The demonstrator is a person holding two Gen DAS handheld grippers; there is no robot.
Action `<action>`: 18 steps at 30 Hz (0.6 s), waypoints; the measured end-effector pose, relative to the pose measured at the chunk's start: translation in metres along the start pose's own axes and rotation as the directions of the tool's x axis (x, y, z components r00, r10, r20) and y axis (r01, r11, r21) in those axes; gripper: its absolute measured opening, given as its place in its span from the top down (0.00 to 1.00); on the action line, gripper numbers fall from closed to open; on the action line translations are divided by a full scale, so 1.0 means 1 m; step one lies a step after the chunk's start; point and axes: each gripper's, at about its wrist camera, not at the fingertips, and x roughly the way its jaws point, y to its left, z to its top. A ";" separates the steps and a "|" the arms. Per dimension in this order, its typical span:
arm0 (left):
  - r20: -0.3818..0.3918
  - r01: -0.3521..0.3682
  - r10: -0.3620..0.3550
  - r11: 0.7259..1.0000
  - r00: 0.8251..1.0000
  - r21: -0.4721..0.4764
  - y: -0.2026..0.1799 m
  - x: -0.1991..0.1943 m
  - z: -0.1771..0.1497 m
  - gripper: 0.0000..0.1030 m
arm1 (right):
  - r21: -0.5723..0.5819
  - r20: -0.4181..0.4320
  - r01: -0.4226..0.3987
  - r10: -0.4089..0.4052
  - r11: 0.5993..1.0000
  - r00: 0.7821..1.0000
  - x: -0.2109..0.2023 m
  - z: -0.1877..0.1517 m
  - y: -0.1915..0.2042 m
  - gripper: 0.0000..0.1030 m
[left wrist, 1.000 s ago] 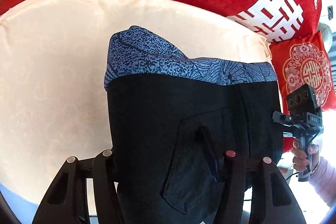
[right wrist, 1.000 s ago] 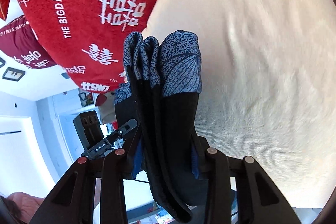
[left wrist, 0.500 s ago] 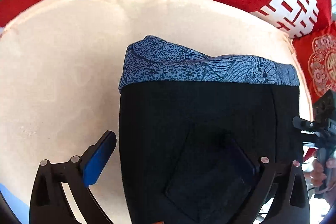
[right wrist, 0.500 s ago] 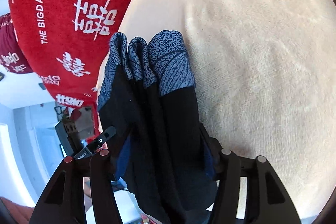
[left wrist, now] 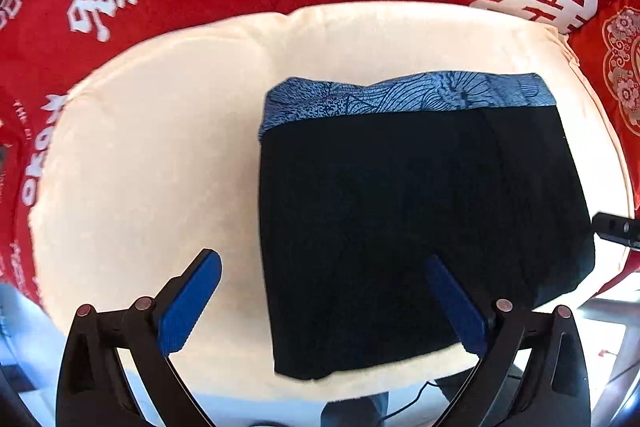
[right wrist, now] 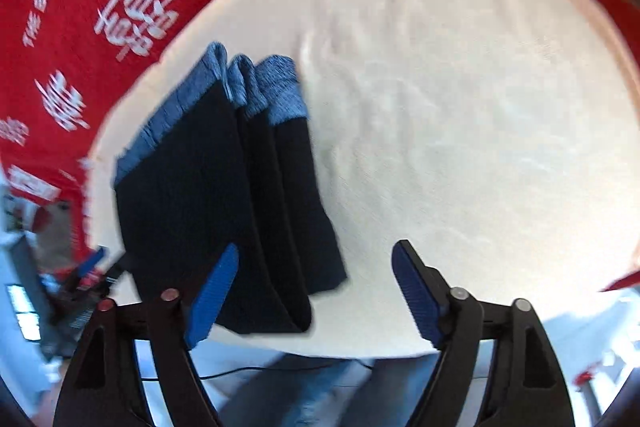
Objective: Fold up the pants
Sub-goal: 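Release the folded trousers and withdraw both grippers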
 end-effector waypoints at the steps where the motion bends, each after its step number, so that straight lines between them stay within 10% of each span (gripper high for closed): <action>1: 0.004 -0.015 0.015 1.000 1.000 0.008 -0.002 -0.005 -0.002 0.00 | -0.012 0.011 0.034 -0.034 0.999 0.999 -0.003 -0.003 0.003 0.17; 7: -0.006 -0.031 0.031 0.999 0.999 0.032 -0.016 -0.046 -0.011 0.00 | -0.093 0.056 0.179 -0.174 0.979 0.983 -0.036 -0.024 0.032 0.14; 18: -0.018 -0.002 0.002 1.000 1.000 0.010 -0.018 -0.107 -0.018 0.00 | -0.115 0.051 0.145 -0.140 0.983 0.989 -0.085 -0.049 0.110 0.14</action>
